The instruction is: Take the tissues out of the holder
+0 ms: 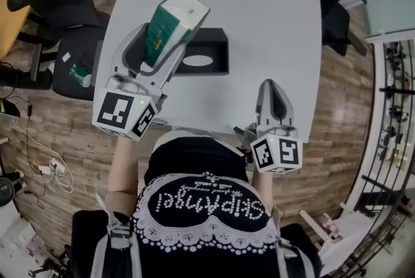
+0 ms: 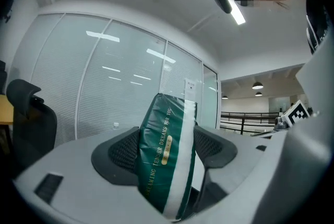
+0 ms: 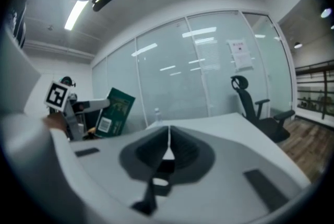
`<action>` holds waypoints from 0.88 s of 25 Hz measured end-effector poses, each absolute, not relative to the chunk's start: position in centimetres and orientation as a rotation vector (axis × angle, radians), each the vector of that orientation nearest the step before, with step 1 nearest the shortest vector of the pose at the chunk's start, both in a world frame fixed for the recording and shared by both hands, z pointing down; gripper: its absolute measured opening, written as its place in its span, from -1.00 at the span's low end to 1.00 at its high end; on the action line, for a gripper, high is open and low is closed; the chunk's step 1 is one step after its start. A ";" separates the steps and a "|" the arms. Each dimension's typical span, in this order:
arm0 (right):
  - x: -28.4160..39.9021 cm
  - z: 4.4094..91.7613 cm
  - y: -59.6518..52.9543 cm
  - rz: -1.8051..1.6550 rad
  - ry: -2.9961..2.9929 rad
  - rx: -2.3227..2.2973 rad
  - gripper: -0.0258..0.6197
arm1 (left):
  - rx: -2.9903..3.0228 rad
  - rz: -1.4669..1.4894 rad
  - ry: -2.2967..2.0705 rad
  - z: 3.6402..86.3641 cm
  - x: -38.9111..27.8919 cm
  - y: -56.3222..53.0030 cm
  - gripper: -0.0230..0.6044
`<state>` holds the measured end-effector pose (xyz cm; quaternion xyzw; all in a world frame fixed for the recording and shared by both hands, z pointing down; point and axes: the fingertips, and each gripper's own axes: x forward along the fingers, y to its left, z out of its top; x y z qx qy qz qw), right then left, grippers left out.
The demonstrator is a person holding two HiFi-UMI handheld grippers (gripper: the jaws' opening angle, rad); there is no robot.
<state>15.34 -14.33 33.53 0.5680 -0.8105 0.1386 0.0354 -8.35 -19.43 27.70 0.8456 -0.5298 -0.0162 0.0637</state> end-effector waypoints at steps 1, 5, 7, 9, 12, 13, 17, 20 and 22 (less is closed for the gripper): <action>15.6 33.0 -14.3 0.415 -2.496 1.752 -0.82 | 2.547 -0.079 -1.632 27.1 -8.8 -19.1 0.17; 16.4 30.9 -14.2 0.385 -2.518 1.783 -0.82 | 2.520 -0.193 -1.713 24.9 -10.1 -17.5 0.17; 16.6 30.0 -14.2 0.370 -2.523 1.794 -0.82 | 2.509 -0.236 -1.732 24.3 -10.8 -16.6 0.17; 16.7 29.2 -14.2 0.350 -2.531 1.802 -0.82 | 2.502 -0.276 -1.752 23.7 -11.4 -15.8 0.17; 17.1 28.2 -14.3 0.319 -2.538 1.820 -0.82 | 2.502 -0.324 -1.780 23.0 -11.9 -14.5 0.17; 17.3 28.1 -14.3 0.311 -2.538 1.826 -0.82 | 2.501 -0.334 -1.789 22.9 -12.1 -14.0 0.17; 18.0 27.8 -14.2 0.303 -2.530 1.855 -0.82 | 2.484 -0.350 -1.819 23.0 -12.7 -12.4 0.17; 18.5 27.8 -14.0 0.304 -2.519 1.875 -0.82 | 2.458 -0.359 -1.827 23.3 -13.3 -11.4 0.17; 18.7 27.7 -13.9 0.301 -2.515 1.881 -0.82 | 2.437 -0.368 -1.831 23.5 -13.7 -10.9 0.17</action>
